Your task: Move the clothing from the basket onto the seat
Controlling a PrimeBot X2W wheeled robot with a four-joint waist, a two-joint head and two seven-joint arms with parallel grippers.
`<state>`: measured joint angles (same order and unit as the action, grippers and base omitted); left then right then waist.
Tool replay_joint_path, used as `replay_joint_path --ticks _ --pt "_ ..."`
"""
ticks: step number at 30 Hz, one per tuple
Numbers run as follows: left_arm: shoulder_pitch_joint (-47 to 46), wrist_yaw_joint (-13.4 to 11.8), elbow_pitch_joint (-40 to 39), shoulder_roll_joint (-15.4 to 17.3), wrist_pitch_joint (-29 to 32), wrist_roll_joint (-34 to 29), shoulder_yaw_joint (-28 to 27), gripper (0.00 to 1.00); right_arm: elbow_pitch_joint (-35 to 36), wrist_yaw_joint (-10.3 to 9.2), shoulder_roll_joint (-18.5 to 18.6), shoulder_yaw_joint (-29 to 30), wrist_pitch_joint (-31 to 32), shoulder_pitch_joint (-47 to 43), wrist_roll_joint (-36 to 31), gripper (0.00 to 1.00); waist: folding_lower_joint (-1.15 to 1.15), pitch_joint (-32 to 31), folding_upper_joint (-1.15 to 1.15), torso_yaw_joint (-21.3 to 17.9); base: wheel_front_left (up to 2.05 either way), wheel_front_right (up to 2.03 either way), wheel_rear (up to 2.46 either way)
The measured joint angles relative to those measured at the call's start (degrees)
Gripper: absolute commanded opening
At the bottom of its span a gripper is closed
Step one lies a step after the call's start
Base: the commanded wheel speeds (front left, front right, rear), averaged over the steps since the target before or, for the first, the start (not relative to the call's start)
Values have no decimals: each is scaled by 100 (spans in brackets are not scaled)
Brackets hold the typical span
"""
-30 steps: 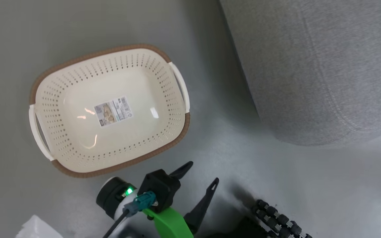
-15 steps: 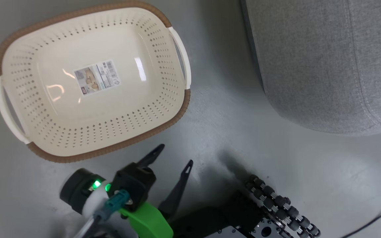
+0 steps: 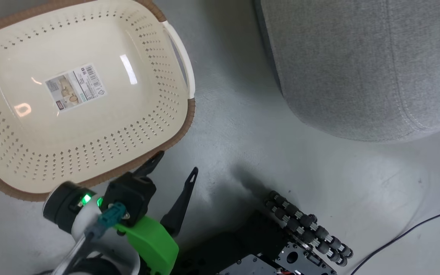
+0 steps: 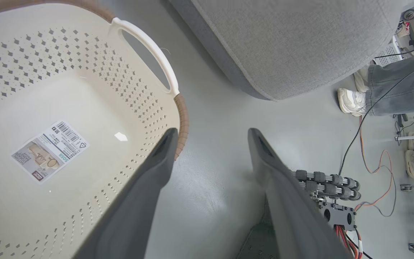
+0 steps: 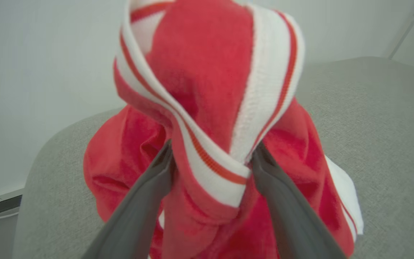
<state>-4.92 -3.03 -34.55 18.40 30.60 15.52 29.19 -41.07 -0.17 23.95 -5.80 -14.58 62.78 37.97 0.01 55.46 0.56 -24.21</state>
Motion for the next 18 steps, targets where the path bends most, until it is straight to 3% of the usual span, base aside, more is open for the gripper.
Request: replay_joint_path --ticks 8,12,18 --pt "-470 1 313 -279 -592 227 -408 100 -13 275 -116 -159 0 -66 -310 100 0 -432 0 -36 0 0 0" --pt "-650 -16 452 -602 -1063 485 -684 100 359 322 26 -67 0 -253 -632 100 0 -718 0 -23 0 0 0" --pt "-872 -19 889 -659 -1697 567 -1154 100 1074 336 85 271 -1 -704 -907 100 -1 -1169 0 66 0 0 0"
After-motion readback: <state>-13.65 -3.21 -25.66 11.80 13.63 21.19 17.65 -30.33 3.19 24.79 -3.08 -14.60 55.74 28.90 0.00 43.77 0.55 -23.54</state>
